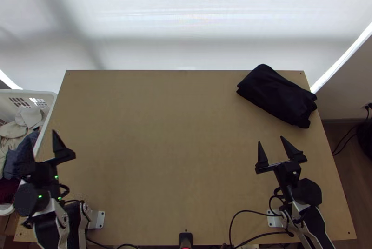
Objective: Fold the t-shirt
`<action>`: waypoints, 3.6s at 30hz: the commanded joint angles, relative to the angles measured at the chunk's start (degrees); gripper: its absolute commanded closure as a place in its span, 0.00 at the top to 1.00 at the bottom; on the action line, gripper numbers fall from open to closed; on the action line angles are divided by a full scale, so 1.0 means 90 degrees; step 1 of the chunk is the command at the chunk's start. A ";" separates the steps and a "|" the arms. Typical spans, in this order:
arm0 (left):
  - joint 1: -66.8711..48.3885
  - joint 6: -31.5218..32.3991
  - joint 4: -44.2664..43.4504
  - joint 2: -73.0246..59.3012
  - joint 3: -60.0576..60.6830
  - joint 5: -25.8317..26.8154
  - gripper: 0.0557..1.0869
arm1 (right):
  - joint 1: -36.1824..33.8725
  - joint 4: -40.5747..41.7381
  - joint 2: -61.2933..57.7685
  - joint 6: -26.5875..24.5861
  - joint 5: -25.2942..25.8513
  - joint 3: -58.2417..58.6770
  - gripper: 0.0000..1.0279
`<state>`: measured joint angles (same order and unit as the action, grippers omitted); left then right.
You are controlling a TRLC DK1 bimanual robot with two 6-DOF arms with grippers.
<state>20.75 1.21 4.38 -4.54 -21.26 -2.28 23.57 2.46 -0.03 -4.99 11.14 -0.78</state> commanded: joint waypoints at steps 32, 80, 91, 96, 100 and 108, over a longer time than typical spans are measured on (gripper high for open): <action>0.4872 -0.0018 0.3654 -1.0355 -0.7238 0.0410 0.95 | 0.0018 -0.0068 0.0023 -0.0119 0.0013 0.0067 0.97; 0.4921 -0.0311 0.4484 -1.4271 -1.1789 0.1113 0.04 | 0.0018 -0.0068 0.0013 -0.0119 0.0013 0.0067 0.97; 0.4061 -0.0105 0.4953 -1.2045 -1.1779 0.1611 0.03 | 0.0018 -0.0068 0.0013 -0.0119 0.0013 0.0067 0.97; 0.3387 0.0031 0.5060 -1.1107 -1.1779 0.1631 0.03 | 0.0018 -0.0068 0.0023 -0.0119 0.0013 0.0067 0.97; 0.2762 0.0236 0.5128 -1.0473 -1.1779 0.1621 0.03 | 0.0018 -0.0068 0.0013 -0.0119 0.0013 0.0067 0.97; 0.1669 0.0734 0.5197 -0.9711 -1.1779 0.1474 0.03 | 0.0018 -0.0068 0.0013 -0.0119 0.0013 0.0067 0.97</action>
<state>38.04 5.65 51.59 -95.24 -126.65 11.29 23.57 2.46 -0.03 -4.99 11.14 -0.78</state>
